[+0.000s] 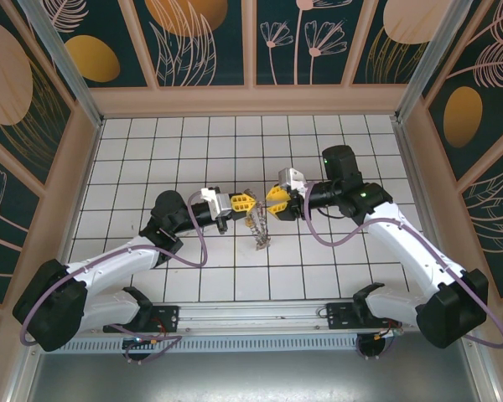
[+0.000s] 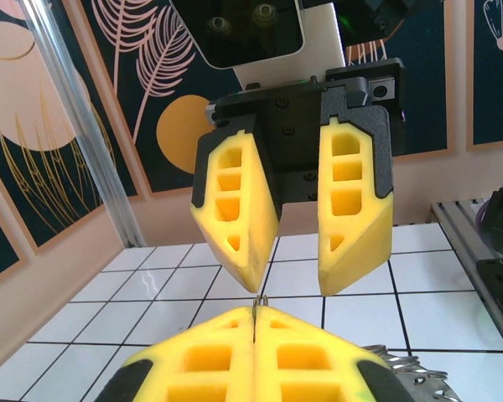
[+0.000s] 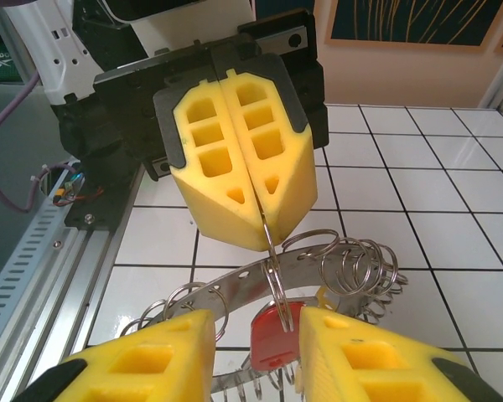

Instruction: Put the keys on the keyring

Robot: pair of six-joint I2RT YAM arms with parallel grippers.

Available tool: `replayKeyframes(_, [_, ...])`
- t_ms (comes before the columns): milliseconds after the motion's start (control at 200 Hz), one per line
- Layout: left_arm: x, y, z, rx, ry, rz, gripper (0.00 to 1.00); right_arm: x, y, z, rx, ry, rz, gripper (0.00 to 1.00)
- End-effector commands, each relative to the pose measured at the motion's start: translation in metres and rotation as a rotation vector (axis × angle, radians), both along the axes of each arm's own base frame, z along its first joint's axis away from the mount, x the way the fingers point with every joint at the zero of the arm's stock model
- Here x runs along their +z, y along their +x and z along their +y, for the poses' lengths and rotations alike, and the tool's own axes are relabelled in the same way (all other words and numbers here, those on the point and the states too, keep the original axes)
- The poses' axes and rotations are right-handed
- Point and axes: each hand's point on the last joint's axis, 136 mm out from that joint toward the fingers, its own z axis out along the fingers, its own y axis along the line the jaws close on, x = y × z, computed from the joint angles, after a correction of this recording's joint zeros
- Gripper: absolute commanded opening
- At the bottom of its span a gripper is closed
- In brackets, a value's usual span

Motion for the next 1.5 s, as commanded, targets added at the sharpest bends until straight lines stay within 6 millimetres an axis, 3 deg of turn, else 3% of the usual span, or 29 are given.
replayKeyframes(0, [0.029, -0.004, -0.001, -0.026, -0.070, -0.068, 0.00, 0.003, -0.003, 0.004, 0.050, 0.038, -0.020, 0.33])
replayKeyframes(250, [0.031, -0.005, -0.001, -0.033, -0.076, -0.067, 0.00, -0.009, 0.001, 0.009, 0.054, -0.003, -0.024, 0.31])
replayKeyframes(420, [0.030, -0.005, -0.002, -0.039, -0.073, -0.063, 0.00, -0.004, 0.002, 0.012, 0.057, 0.013, -0.039, 0.30])
replayKeyframes(651, [0.028, -0.004, -0.002, -0.033, -0.074, -0.059, 0.00, 0.000, 0.000, 0.012, 0.071, 0.018, -0.039, 0.00])
replayKeyframes(831, [0.023, -0.002, -0.002, -0.026, -0.061, -0.051, 0.00, -0.002, -0.004, 0.009, 0.068, 0.007, -0.033, 0.00])
replayKeyframes(1286, [-0.003, 0.001, -0.008, -0.038, 0.091, -0.078, 0.00, 0.019, -0.011, 0.000, 0.067, 0.041, -0.042, 0.00])
replayKeyframes(1492, [0.009, 0.002, -0.003, -0.003, 0.016, -0.067, 0.00, 0.012, -0.012, 0.000, 0.066, 0.026, 0.006, 0.00])
